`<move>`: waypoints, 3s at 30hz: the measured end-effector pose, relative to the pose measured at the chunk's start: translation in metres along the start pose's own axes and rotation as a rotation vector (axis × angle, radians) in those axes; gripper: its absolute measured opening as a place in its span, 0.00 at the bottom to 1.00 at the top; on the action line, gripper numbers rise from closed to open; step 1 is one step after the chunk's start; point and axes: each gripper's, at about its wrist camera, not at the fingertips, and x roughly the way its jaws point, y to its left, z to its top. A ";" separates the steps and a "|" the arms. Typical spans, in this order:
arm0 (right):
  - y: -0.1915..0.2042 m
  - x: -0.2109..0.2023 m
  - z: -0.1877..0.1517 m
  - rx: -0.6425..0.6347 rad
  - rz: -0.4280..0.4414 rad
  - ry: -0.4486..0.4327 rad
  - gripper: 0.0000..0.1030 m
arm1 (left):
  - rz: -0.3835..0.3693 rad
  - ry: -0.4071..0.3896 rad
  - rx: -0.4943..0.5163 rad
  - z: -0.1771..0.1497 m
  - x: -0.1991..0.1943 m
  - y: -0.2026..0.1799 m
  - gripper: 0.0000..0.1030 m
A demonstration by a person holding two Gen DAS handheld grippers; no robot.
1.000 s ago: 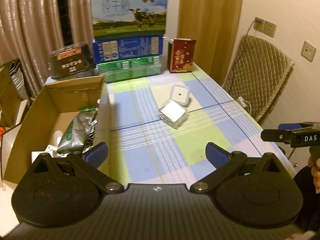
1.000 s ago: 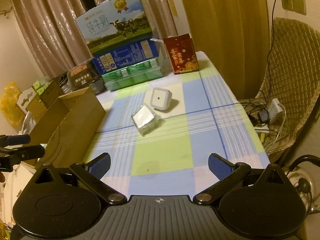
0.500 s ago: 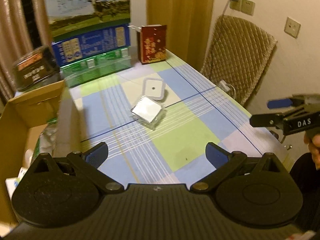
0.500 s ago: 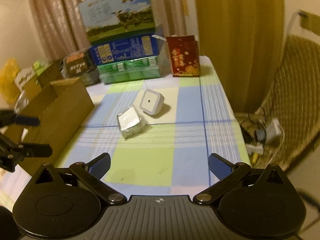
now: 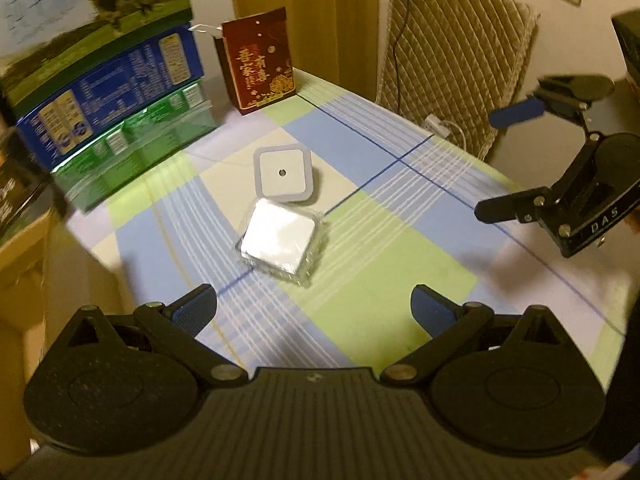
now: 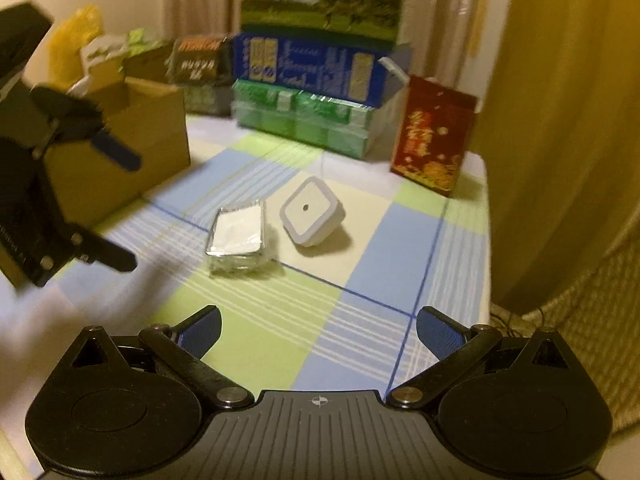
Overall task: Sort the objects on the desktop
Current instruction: 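Grasp the wrapped white pad with the left tool while the right grasps the night-light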
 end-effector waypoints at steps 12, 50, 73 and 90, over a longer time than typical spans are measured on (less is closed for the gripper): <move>-0.007 0.067 0.019 -0.211 0.046 0.022 0.98 | -0.024 0.104 0.150 0.023 0.080 0.022 0.94; 0.021 0.161 0.065 -0.449 -0.028 0.031 0.86 | 0.054 0.206 -0.040 0.018 0.125 0.078 0.67; 0.021 0.120 0.039 -0.040 -0.031 0.079 0.61 | 0.062 0.199 -0.031 0.009 0.111 0.057 0.67; 0.075 -0.003 -0.023 0.265 0.027 0.081 0.61 | 0.040 0.122 -0.151 -0.054 0.006 -0.025 0.67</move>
